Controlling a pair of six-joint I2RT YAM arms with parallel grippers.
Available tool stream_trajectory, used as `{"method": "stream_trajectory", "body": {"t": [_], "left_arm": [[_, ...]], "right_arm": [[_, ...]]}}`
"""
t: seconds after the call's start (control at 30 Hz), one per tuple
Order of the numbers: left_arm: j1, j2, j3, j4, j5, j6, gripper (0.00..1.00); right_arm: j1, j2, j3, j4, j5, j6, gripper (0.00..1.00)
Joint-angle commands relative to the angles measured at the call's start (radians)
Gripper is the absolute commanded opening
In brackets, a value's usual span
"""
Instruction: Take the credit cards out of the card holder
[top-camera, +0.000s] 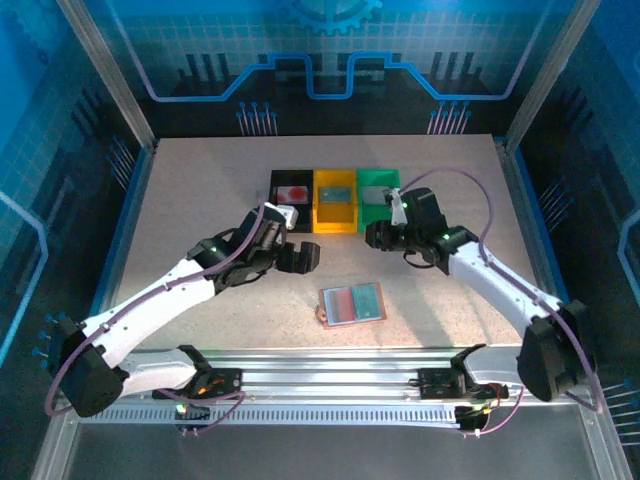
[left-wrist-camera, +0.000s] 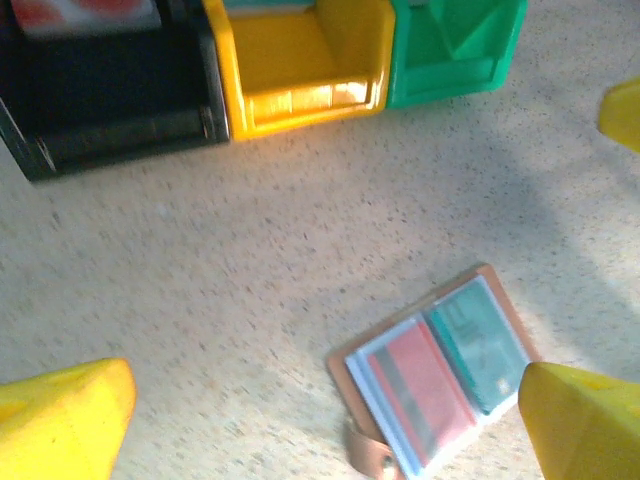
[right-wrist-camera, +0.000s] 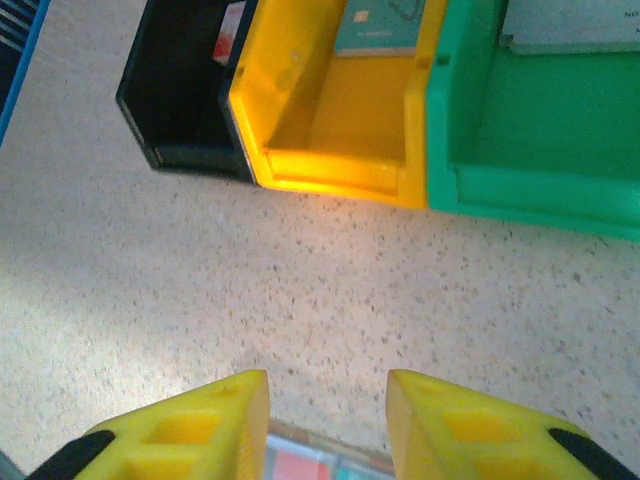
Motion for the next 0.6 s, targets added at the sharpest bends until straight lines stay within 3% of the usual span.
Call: {"method": "stream_trajectory", "body": {"t": [0.0, 0.2, 0.57], "left_arm": [[-0.012, -0.006, -0.065, -0.017, 0.103, -0.208, 0.99], [-0.067, 0.02, -0.181, 0.058, 0.136, -0.393, 0.99], [-0.174, 0.203, -0.141, -0.038, 0.013, -0.457, 0.99]], "right_arm": [[0.02, -0.088, -0.102, 0.003, -0.051, -0.003, 0.34], [0.085, -0.158, -0.224, -0.002, -0.088, 0.013, 0.34], [0.231, -0.107, -0.351, 0.137, -0.117, 0.106, 0.33]]}}
